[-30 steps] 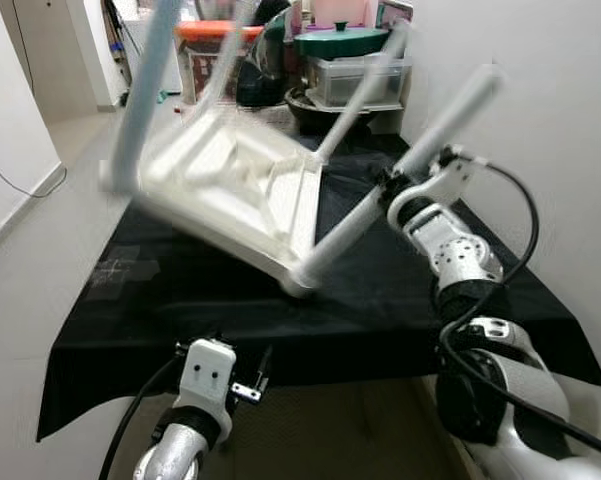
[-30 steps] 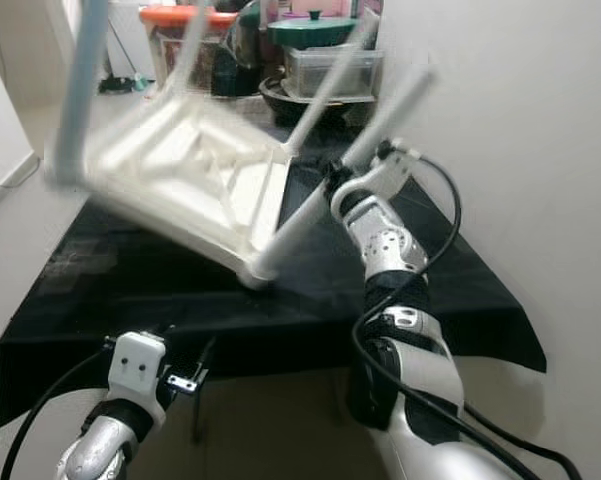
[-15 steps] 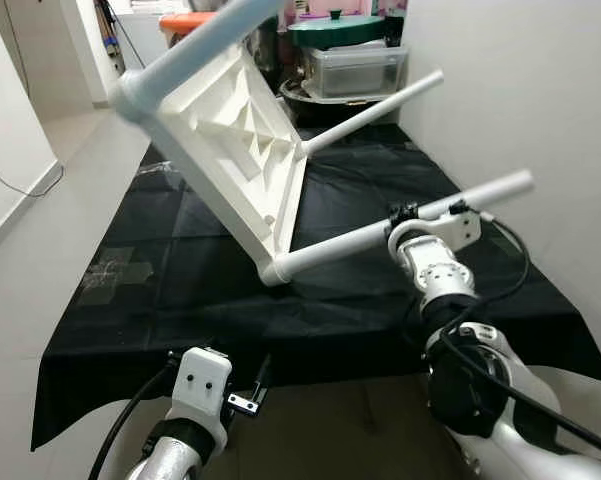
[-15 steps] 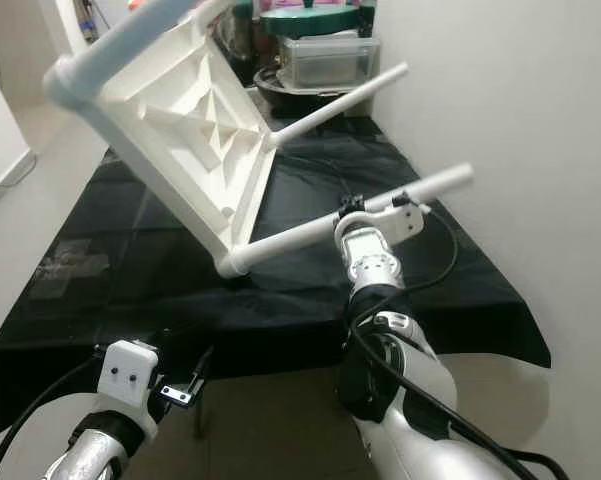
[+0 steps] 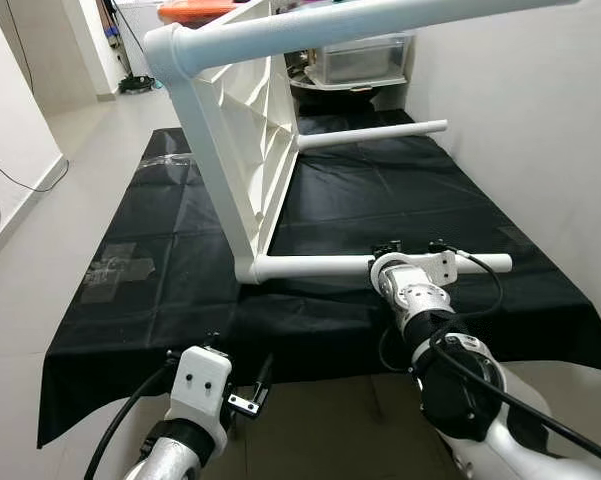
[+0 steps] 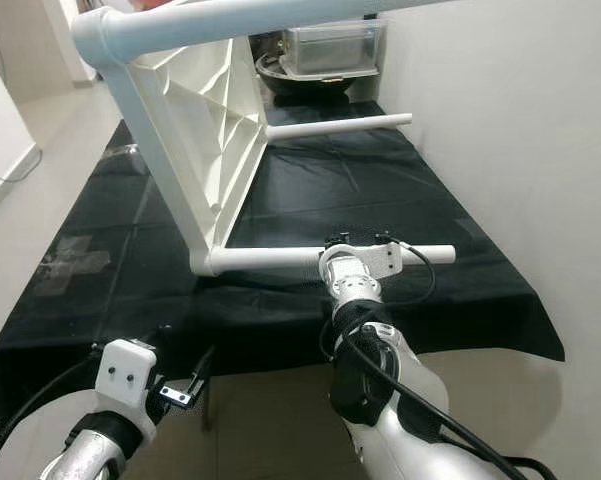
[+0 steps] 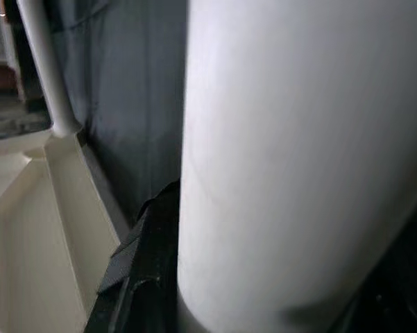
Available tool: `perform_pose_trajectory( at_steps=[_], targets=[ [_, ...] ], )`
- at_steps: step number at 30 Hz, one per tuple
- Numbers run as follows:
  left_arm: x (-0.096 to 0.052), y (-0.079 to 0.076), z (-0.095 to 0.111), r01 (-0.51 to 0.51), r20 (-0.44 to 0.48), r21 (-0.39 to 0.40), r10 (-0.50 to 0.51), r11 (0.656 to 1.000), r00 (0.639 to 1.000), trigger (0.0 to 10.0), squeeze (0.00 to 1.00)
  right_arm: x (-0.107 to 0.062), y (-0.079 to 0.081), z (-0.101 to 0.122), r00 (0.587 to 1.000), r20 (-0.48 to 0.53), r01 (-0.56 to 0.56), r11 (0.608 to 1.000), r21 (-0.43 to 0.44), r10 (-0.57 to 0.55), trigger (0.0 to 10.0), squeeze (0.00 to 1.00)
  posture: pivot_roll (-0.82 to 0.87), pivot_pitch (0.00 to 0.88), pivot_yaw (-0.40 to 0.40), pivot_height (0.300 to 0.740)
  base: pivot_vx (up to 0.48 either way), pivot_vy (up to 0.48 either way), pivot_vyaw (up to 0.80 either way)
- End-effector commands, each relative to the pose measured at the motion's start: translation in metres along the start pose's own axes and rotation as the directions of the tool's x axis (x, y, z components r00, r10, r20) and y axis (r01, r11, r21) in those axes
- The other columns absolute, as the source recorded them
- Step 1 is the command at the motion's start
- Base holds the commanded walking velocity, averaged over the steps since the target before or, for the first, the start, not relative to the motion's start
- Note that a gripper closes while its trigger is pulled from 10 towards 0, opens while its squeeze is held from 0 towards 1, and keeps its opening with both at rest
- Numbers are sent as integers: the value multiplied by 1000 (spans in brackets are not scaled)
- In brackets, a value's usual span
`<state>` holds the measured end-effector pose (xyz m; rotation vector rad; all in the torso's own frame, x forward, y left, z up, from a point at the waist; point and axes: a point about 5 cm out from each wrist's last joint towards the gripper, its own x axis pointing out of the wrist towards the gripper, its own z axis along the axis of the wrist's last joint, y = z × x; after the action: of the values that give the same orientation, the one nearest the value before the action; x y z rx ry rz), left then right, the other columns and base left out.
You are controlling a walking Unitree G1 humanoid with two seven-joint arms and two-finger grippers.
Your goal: Building children table
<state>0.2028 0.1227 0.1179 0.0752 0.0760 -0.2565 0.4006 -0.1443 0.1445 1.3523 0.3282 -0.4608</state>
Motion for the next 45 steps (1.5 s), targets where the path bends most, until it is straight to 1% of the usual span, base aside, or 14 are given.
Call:
perform_pose_trajectory(
  at_steps=[1, 9, 10, 20, 25, 34, 35, 38, 40, 41, 42, 43, 44, 45],
  targets=[
    [-2, 0, -3, 7, -28, 3, -6, 1000, 1000, 10000, 0, 0, -5, -10, 999, -19, 29, 1000, -4, -29, 10000, 1000, 188, 72, 20, 740, 0, 0, 0],
    [0, 1, -3, 5, -30, 9, -5, 1000, 1000, 10000, 0, 0, -9, -11, 999, -13, 47, 999, 10, -47, 10000, 1000, 185, 63, 20, 740, 0, 0, 0],
    [0, 1, -3, 5, -30, 9, -5, 1000, 1000, 10000, 0, 0, -9, -10, 999, -13, 51, 999, 7, -51, 10000, 0, 184, 63, 24, 740, 0, 0, 0],
    [4, 2, -4, 6, -33, 12, -6, 1000, 999, 10000, 0, -2, -14, 7, 995, 44, 94, 996, 1, -94, 10000, 0, 166, 47, 26, 740, 0, 0, 0],
    [9, 3, -6, 11, -33, 16, -10, 1000, 999, 10000, 0, -28, -33, 15, 977, 122, 175, 984, 7, -175, 10000, 0, 142, 26, 34, 740, 0, 0, 0],
    [14, 5, -9, 10, -33, 20, -10, 1000, 999, 10000, 0, -51, -46, 25, 960, 169, 218, 975, 48, -223, 10000, 0, 130, 7, 40, 740, 0, 0, 0],
    [15, 5, -9, 11, -32, 20, -11, 1000, 999, 10000, 0, -54, -41, 31, 965, 205, 173, 985, -28, -163, 10000, 0, 125, 0, 38, 740, 0, 0, 0],
    [16, 4, -10, 12, -32, 20, -11, 1000, 999, 10000, 0, -56, -38, 35, 967, 227, 141, 985, -102, -115, 10000, 0, 122, 0, 36, 740, 0, 0, 0],
    [18, 4, -11, 12, -27, 20, -11, 1000, 1000, 10000, 0, -65, -26, 47, 941, 333, 78, 920, -385, 60, 10000, 0, 119, 0, 29, 740, 0, 0, 0],
    [18, 4, -11, 12, -27, 20, -11, 1000, 1000, 10000, 0, -65, -26, 47, 941, 333, 78, 920, -385, 60, 10000, 0, 119, 0, 29, 740, 0, 0, 0],
    [19, 5, -10, 4, -16, 19, -4, 1000, 1000, 10000, 0, -74, -17, 51, 901, 384, 57, 821, -568, 203, 10000, 0, 113, 0, 24, 740, 0, 0, 0],
    [20, 5, -10, -1, -8, 19, 1, 1000, 1000, 10000, 0, -81, -12, 51, 870, 390, 50, 733, -679, 301, 10000, 0, 113, 0, 24, 740, 0, 0, 0],
    [20, 5, -10, -1, -8, 19, 1, 1000, 1000, 10000, 0, -81, -12, 51, 870, 390, 50, 733, -679, 301, 10000, 0, 113, 0, 24, 740, 0, 0, 0],
    [21, 5, -9, -9, -2, 18, 9, 1000, 1000, 10000, 0, -85, -8, 48, 839, 377, 42, 645, -763, 392, 10000, 0, 110, 0, 19, 740, 0, 0, 0]
  ],
)
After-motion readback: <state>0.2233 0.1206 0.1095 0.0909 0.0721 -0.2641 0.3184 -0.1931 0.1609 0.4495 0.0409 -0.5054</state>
